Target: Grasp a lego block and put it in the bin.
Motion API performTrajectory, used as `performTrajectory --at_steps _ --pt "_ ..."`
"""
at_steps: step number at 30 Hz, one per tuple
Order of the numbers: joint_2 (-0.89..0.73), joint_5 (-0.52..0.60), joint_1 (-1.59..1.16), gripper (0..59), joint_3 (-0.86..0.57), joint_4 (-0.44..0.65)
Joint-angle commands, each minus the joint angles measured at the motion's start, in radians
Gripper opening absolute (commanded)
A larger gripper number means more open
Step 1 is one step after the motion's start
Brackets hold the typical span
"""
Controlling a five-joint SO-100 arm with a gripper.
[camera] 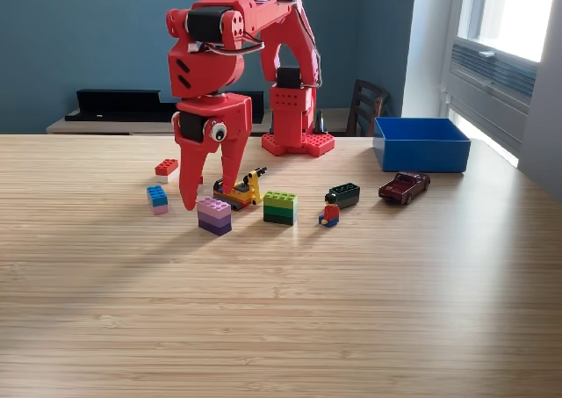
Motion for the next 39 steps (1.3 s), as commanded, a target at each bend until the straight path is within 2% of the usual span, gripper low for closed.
performTrajectory --at_steps 1,9,13,15,20,36,39 --pt "-0.025 -0.006 0.005 27.4 -0.104 0.023" --pt "-0.138 -0.005 0.014 24.8 -0.206 0.063" --pt "-0.173 -0.002 0.029 20.4 -0.241 0.064" --pt "-0.181 -0.002 0.034 16.1 -0.250 0.063" --pt "-0.183 0.011 0.037 0.1 -0.252 0.051" --pt "-0.167 -0.014 0.037 0.1 -0.173 0.031" --pt "-0.152 -0.040 0.043 0.0 -0.232 0.072"
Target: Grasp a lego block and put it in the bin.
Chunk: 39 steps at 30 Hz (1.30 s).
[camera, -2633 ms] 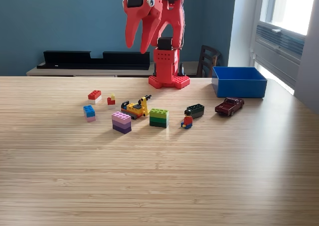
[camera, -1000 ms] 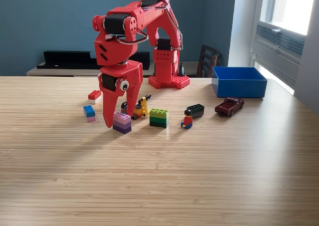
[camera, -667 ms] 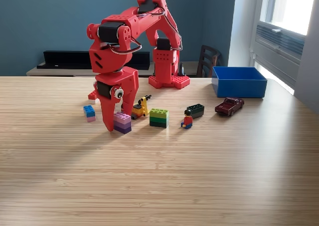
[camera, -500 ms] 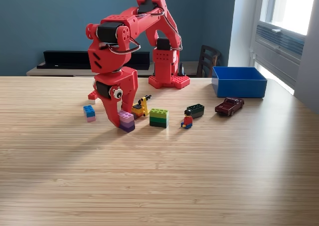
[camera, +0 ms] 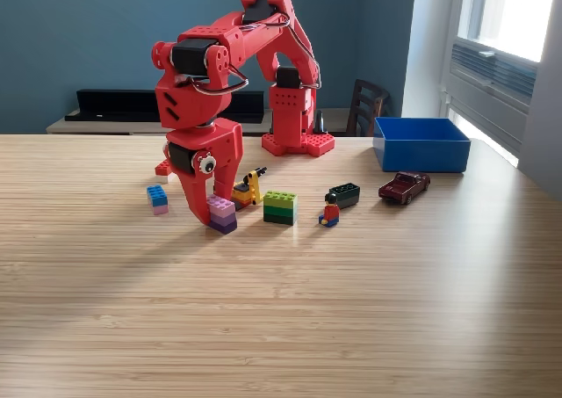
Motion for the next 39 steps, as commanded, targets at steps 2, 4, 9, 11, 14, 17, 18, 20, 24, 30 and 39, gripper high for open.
performTrajectory --at_steps 2,4,9,11,14,17,18,20,24,30,39 --pt "0.110 -0.046 -0.002 0.0 -0.087 0.060" --pt "0.175 -0.064 -0.005 0.0 -0.095 0.067" --pt "0.357 -0.117 -0.038 0.0 -0.101 0.112" --pt "0.428 -0.143 -0.067 0.0 -0.101 0.135" --pt "0.528 -0.181 -0.143 0.0 -0.080 0.172" --pt "0.618 -0.210 -0.259 0.0 -0.054 0.215" --pt "0.646 -0.215 -0.307 0.0 -0.052 0.233" --pt "0.696 -0.219 -0.405 0.0 -0.052 0.264" --pt "0.764 -0.219 -0.620 0.0 -0.052 0.316" --pt "0.792 -0.218 -0.939 0.0 0.046 0.341" --pt "0.790 -0.229 -1.350 0.0 0.210 0.341"
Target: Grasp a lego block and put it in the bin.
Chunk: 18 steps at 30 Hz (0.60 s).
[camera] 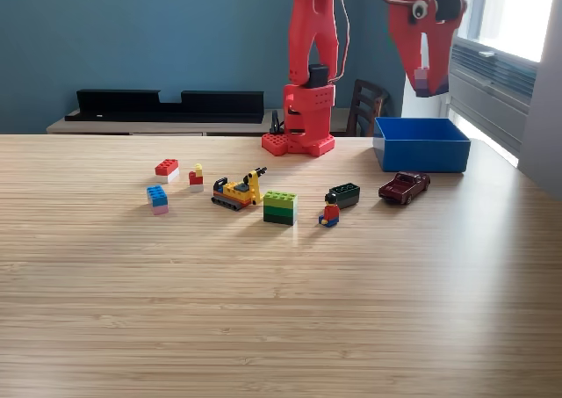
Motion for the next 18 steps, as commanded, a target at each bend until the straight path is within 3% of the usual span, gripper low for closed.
performTrajectory --at_steps 1,18 --pt "0.083 -0.026 -0.235 0.0 0.041 0.043" --pt "0.081 -0.144 -0.577 0.0 0.311 0.041"
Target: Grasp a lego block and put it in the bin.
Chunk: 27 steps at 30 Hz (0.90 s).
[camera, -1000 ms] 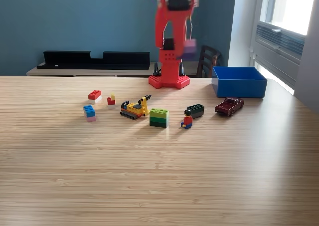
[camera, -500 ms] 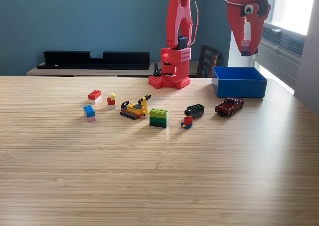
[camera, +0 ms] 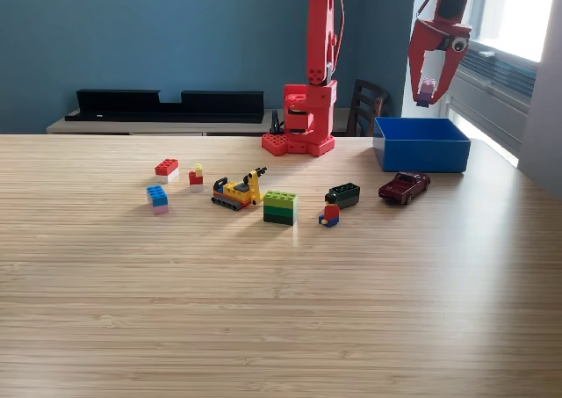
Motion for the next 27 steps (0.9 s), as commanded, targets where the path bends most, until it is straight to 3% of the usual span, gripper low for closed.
performTrajectory --at_steps 1,2,5,7,10,12,13,17,27 --pt "0.081 -0.034 -0.028 0.0 0.018 0.041" --pt "0.081 -0.040 -0.028 0.5 0.026 0.041" --pt "0.081 -0.058 -0.028 16.6 0.034 0.041" --pt "0.081 -0.061 -0.025 24.3 0.035 0.041" --pt "0.081 -0.061 -0.021 26.6 0.023 0.038" --pt "0.081 -0.061 -0.017 25.4 0.009 0.038" --pt "0.081 -0.061 -0.014 22.0 0.000 0.038" --pt "0.081 -0.038 0.035 0.7 -0.040 0.038" --pt "0.081 0.021 0.410 0.1 -0.190 0.038"
